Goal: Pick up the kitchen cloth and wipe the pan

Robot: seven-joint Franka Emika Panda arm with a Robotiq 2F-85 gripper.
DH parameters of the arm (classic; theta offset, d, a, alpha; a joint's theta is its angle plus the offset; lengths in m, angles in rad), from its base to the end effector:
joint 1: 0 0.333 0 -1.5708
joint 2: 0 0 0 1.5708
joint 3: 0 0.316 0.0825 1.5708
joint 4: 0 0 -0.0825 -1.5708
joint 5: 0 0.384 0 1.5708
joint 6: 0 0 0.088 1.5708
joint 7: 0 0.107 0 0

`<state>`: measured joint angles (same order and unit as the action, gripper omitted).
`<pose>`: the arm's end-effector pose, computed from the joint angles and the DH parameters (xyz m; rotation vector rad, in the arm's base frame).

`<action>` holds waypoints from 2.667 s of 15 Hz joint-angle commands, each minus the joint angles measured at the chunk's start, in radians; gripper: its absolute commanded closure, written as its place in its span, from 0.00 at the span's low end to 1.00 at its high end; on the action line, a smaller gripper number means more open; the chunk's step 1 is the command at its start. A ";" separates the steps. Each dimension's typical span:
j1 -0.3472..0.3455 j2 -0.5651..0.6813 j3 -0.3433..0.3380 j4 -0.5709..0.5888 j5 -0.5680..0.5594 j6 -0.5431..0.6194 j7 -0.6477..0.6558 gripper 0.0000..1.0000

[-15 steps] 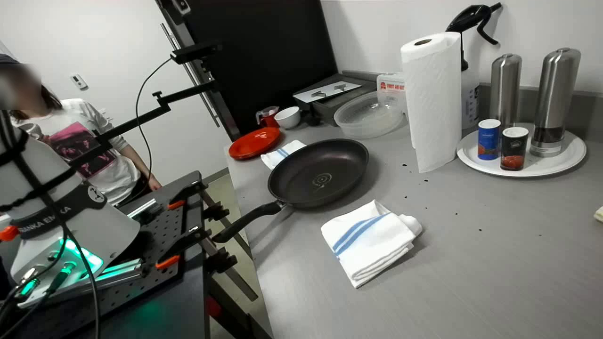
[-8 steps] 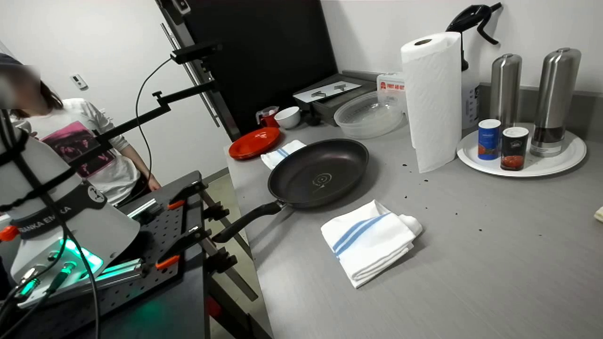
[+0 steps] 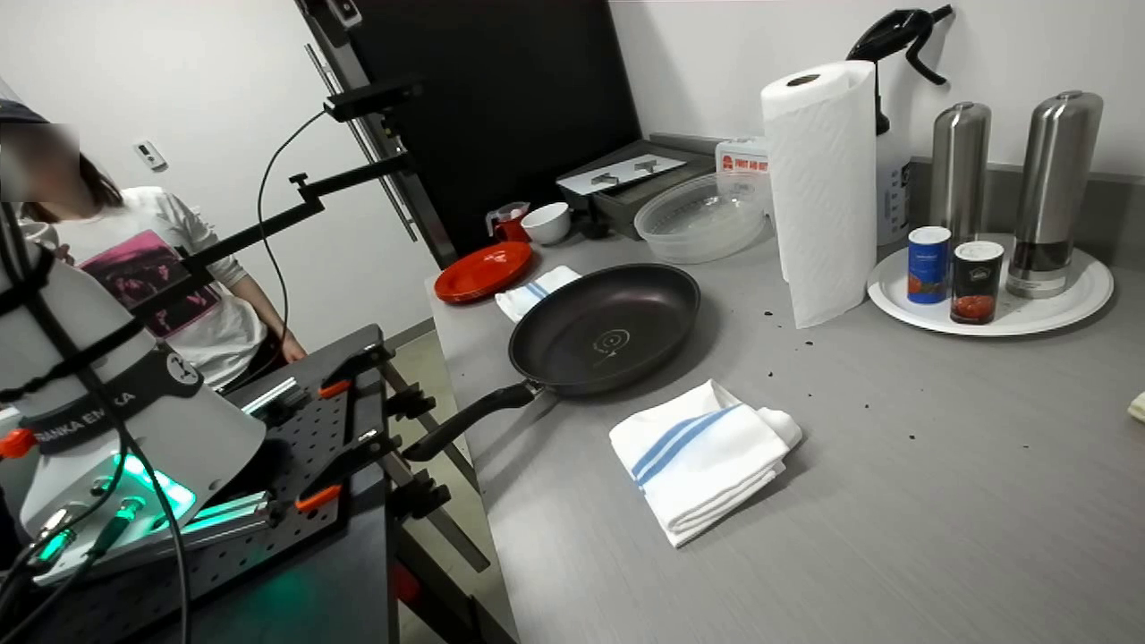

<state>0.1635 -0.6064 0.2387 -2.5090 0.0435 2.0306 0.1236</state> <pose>0.3478 0.1569 0.4909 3.0502 0.3492 0.2075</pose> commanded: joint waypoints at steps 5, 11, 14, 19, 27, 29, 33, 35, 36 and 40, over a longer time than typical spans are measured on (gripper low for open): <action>0.010 0.002 -0.008 0.002 -0.006 -0.002 0.005 0.00; 0.010 0.002 -0.008 0.002 -0.006 -0.002 0.005 0.00; 0.007 0.003 -0.007 0.001 -0.010 -0.002 0.010 0.00; -0.013 0.029 -0.001 -0.016 -0.026 0.025 0.041 0.00; -0.110 0.177 -0.034 -0.079 -0.028 0.164 0.187 0.00; -0.144 0.235 -0.050 -0.087 -0.031 0.225 0.227 0.00; -0.213 0.364 -0.085 -0.078 -0.070 0.342 0.297 0.00; -0.241 0.429 -0.112 -0.069 -0.088 0.397 0.331 0.00; -0.254 0.462 -0.127 -0.063 -0.098 0.424 0.349 0.00; -0.287 0.580 -0.189 -0.037 -0.148 0.520 0.411 0.00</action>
<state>-0.1116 -0.1235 0.0863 -2.5894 -0.0623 2.4913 0.4711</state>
